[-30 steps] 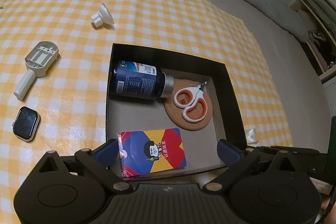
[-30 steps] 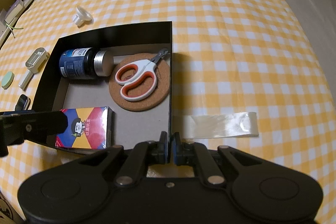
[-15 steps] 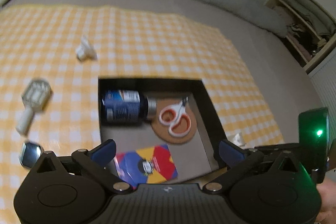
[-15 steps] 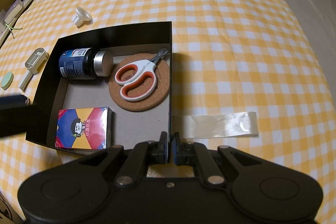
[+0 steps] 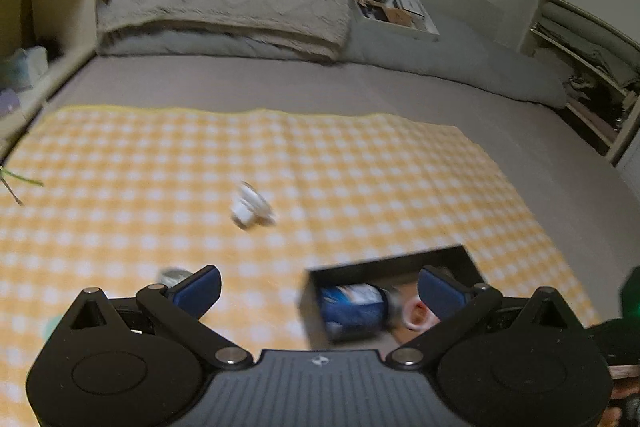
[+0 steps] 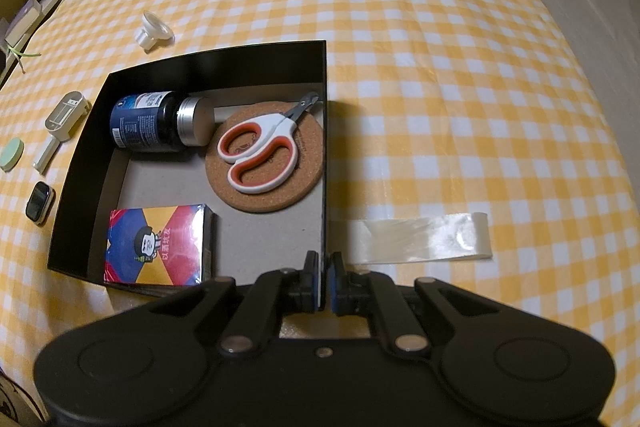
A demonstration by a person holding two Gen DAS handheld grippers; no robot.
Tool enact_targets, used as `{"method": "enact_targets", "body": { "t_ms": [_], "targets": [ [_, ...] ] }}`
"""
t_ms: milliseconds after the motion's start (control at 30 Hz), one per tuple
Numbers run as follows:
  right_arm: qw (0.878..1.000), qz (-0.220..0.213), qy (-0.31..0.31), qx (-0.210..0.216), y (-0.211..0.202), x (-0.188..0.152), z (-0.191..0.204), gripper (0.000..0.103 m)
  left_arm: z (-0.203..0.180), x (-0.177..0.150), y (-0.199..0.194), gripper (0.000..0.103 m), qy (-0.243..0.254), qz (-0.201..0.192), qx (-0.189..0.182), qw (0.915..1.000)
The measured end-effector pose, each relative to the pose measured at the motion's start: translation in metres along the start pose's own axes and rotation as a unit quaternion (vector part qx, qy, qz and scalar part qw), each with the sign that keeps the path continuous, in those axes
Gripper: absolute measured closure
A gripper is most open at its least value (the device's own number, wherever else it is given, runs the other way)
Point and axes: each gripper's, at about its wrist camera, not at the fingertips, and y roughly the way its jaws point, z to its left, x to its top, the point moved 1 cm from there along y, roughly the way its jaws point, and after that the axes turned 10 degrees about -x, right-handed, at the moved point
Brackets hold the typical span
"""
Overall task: Organize rigid objects
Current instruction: 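Move the left tool back to the grey plastic handle tool, then close the left tool on the grey handle's shaft and lift it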
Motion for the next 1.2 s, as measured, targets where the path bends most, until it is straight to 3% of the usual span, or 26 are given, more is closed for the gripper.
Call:
{"method": "enact_targets", "body": {
  "t_ms": [167, 333, 533, 867, 1067, 1200],
  "targets": [
    [1.0, 0.0, -0.001, 0.0, 0.0, 0.0, 0.0, 0.097, 0.029, 0.011, 0.0, 0.0, 0.021, -0.008, 0.048, 0.9986],
    [1.0, 0.0, 0.0, 0.0, 0.0, 0.0, 0.001, 0.097, 0.058, 0.012, 0.007, 0.0, 0.028, 0.009, 0.09, 0.9955],
    [1.0, 0.0, 0.0, -0.001, 0.0, 0.0, 0.001, 0.097, 0.085, 0.005, 0.018, 0.001, 0.035, 0.043, 0.093, 0.9941],
    [1.0, 0.0, 0.001, 0.0, 0.0, 0.0, 0.0, 0.097, 0.118, -0.011, 0.043, 0.042, -0.003, 0.117, 0.082, 0.9897],
    [1.0, 0.0, 0.001, -0.001, 0.0, 0.0, 0.002, 0.097, 0.127, -0.027, 0.059, 0.051, -0.019, 0.161, 0.075, 0.984],
    [1.0, 0.001, 0.001, 0.0, 0.001, 0.0, 0.001, 0.097, 0.129, -0.035, 0.069, 0.056, -0.006, 0.168, 0.088, 0.9819]
  ]
}}
